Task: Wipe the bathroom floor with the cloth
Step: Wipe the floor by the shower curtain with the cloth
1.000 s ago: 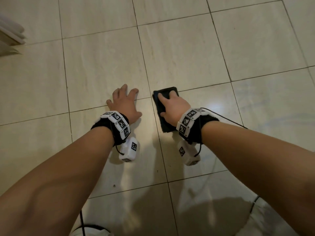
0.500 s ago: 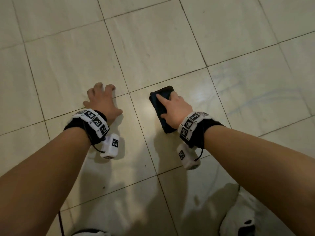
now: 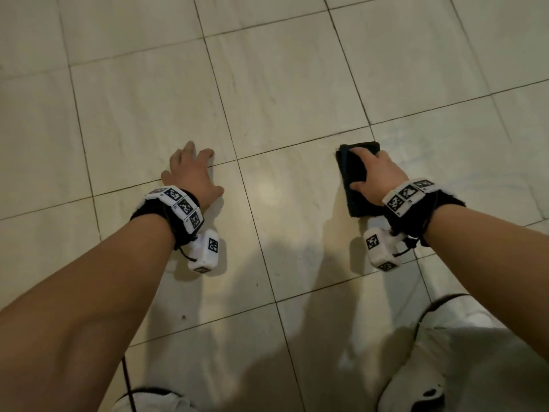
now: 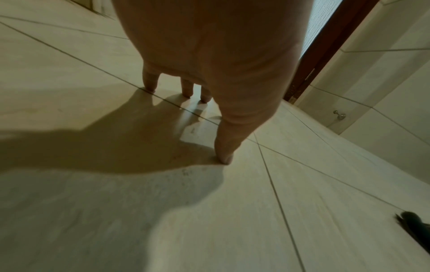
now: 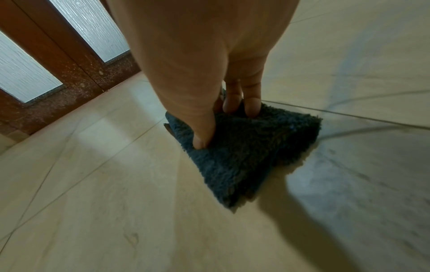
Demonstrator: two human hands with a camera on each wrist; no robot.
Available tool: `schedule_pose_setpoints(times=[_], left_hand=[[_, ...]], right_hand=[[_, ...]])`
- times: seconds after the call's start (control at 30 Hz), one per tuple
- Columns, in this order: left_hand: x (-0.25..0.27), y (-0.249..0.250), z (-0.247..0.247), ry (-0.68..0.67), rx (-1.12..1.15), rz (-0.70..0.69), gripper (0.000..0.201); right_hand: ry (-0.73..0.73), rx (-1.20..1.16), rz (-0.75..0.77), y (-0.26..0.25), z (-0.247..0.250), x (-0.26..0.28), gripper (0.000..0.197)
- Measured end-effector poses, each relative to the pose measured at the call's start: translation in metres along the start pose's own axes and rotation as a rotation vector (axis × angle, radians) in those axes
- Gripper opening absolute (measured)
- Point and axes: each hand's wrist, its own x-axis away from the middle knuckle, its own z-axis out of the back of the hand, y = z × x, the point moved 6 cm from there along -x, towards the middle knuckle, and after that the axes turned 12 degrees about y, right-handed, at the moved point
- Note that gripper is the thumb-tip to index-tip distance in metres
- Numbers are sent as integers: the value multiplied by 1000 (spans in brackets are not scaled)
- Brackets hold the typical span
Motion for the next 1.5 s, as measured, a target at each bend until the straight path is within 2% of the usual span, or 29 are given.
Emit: schedule_pose_setpoints(times=[0.23,0.4,0.6,0.73,0.9,1.0,1.1,1.23,1.33,1.5], left_hand=[[3,0,-2,55,9,-14,83],[3,2,-3,44,19,-13,81],[0,2,-5,35,37,0,81],[0,4,-5,22,45,4,82],[2,-1,-6,7,16,-20,82],[3,4,-5,-7,26,14,81],[10,8,-4,-8,72,73,77],[11,8,-3,-13,97,84,75],[8,8,-1,-6,113,111,79],[2,10,-11,-35,85,143,84]], right_hand=[[3,-26,0,-14,0,0,81],[-23,-58,138,-80,-17,12,77],[-120,-20,290,-167,-48,30,73],[-147,29,343,-186,-59,45,71],[-174,16,333,-178,-66,64,72],[-159,-19,307,-164,-67,75,72],[-122,-52,192,-133,-61,81,72],[-67,-65,-29,-63,-43,85,73],[-50,-71,-141,-27,-27,77,75],[48,-171,-162,-11,-19,29,78]])
